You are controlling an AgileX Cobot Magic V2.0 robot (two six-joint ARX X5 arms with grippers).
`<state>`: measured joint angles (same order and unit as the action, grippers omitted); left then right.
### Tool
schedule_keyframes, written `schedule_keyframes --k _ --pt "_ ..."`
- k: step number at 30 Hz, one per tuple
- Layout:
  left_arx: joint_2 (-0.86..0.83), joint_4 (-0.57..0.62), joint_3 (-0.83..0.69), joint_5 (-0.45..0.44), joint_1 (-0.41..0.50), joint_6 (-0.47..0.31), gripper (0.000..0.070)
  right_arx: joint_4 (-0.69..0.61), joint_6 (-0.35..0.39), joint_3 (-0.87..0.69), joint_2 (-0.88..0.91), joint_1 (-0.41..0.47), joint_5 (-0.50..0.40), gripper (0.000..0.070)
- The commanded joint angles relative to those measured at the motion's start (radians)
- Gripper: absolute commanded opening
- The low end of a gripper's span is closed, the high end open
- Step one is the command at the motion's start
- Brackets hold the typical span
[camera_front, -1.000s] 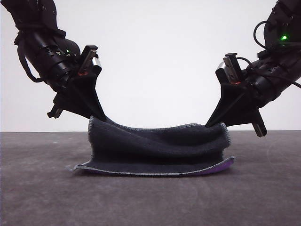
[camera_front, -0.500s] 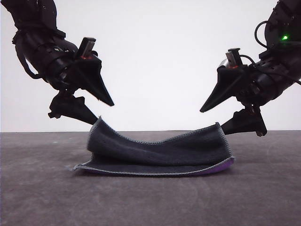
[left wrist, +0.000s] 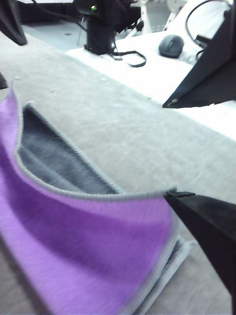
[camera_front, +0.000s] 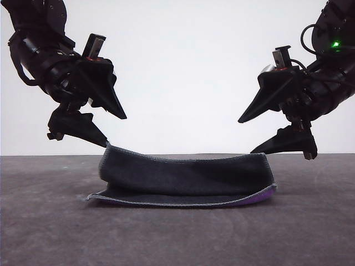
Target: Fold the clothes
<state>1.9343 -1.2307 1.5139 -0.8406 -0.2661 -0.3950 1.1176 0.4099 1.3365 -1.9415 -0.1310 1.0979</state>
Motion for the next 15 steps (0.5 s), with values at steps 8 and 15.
schedule_keyframes --k 8,15 --pt "-0.021 -0.055 0.019 -0.01 -0.002 -0.053 0.0368 0.012 0.076 0.019 0.081 -0.004 0.05 0.0361" --pt "-0.174 0.038 0.019 0.048 0.01 0.025 0.0366 -0.006 0.017 0.019 0.285 -0.002 -0.081 0.0361"
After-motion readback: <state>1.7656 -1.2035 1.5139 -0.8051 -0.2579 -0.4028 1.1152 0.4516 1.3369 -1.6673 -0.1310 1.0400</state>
